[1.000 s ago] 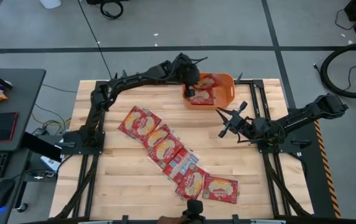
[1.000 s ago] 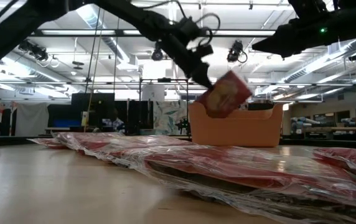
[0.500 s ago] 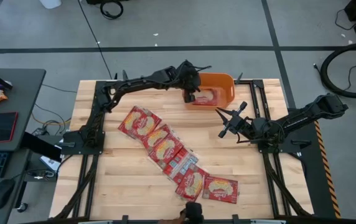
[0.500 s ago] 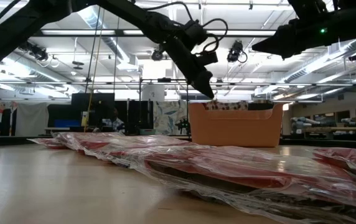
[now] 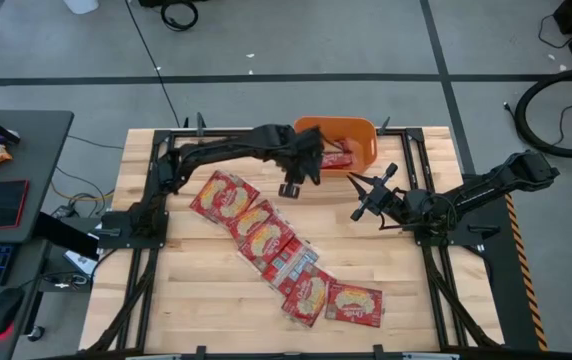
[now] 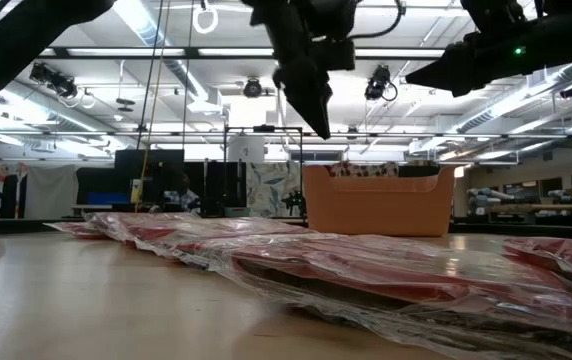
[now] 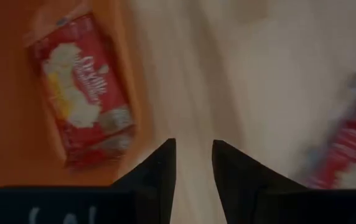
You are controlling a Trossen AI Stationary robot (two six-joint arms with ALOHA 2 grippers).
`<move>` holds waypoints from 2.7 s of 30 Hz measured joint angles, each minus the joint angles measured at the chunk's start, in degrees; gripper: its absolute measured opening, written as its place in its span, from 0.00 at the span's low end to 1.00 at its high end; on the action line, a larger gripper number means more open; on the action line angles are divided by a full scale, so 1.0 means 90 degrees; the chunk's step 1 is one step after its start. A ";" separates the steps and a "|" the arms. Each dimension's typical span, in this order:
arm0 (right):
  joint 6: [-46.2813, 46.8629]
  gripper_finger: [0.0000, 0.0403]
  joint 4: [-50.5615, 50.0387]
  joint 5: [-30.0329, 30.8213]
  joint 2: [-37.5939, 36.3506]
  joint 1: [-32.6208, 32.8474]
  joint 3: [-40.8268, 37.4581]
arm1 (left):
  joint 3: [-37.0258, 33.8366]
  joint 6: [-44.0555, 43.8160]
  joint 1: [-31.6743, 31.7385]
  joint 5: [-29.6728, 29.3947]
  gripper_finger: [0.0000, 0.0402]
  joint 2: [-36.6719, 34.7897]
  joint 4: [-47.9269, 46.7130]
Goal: Sort popcorn bags into baskets
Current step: Put the popcorn bag into the bin
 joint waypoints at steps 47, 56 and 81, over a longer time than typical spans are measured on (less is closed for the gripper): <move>0.0000 0.12 -0.0124 -0.0273 0.0000 -0.0017 0.0000 | -0.6868 -0.4615 -0.0538 0.1773 0.33 -0.2895 0.2955; 0.0002 0.12 -0.0048 -0.0510 -0.0002 -0.0017 0.0000 | -0.7357 -0.5658 -0.0635 0.2035 0.43 -0.2917 0.3849; 0.0000 0.12 -0.0040 -0.0517 0.0000 -0.0017 0.0000 | -0.7343 -0.5985 -0.1020 0.2135 0.42 -0.2416 0.4649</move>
